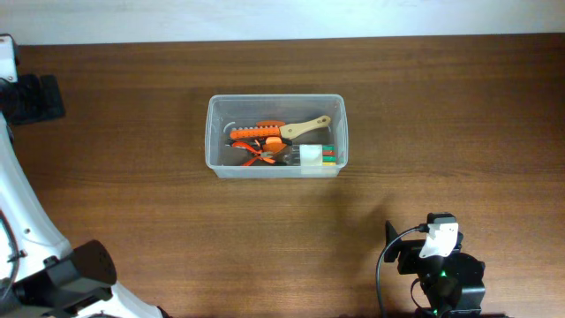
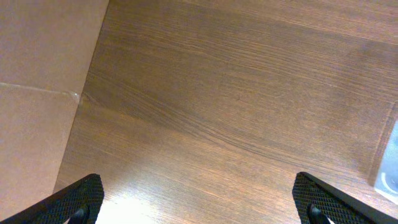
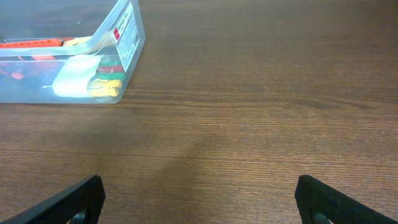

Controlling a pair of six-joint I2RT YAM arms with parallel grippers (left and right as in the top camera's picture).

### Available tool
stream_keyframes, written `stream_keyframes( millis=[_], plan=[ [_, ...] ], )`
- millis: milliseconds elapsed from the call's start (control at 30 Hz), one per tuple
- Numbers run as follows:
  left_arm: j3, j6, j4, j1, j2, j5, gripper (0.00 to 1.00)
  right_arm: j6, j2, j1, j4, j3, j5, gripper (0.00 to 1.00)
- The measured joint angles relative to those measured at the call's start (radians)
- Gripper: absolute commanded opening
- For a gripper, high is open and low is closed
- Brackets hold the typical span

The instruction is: Pack container

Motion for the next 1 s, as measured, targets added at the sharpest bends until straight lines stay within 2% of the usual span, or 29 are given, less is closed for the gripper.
stream_keyframes(
  millis=[167,333,400,500,633,800,1000],
  plan=[
    [-0.118,0.000,0.006,-0.113,-0.154,-0.003,0.99,0.000,0.000,0.000,0.000,0.000,0.000,0.98],
    [-0.352,0.009,0.044,-0.275,-0.460,0.006,0.99,0.001,0.000,0.000,0.001,0.000,0.000,0.98],
    [-0.488,0.022,0.172,-0.297,-0.602,0.001,0.99,0.001,0.000,0.000,0.001,0.000,0.000,0.98],
    [-0.787,0.033,0.470,-0.308,-0.842,0.026,0.99,0.000,-0.001,0.000,0.002,-0.001,0.000,0.98],
    [-1.118,0.038,0.769,-0.308,-1.060,0.099,0.99,0.001,-0.002,0.000,0.002,-0.001,0.000,0.98],
    [-1.469,0.043,0.953,-0.315,-1.299,0.157,0.99,0.000,-0.002,-0.001,0.003,-0.001,0.000,0.98],
    [-1.731,0.043,1.041,-0.361,-1.482,0.175,0.99,0.001,-0.002,-0.001,0.003,-0.001,0.000,0.98]
  ],
)
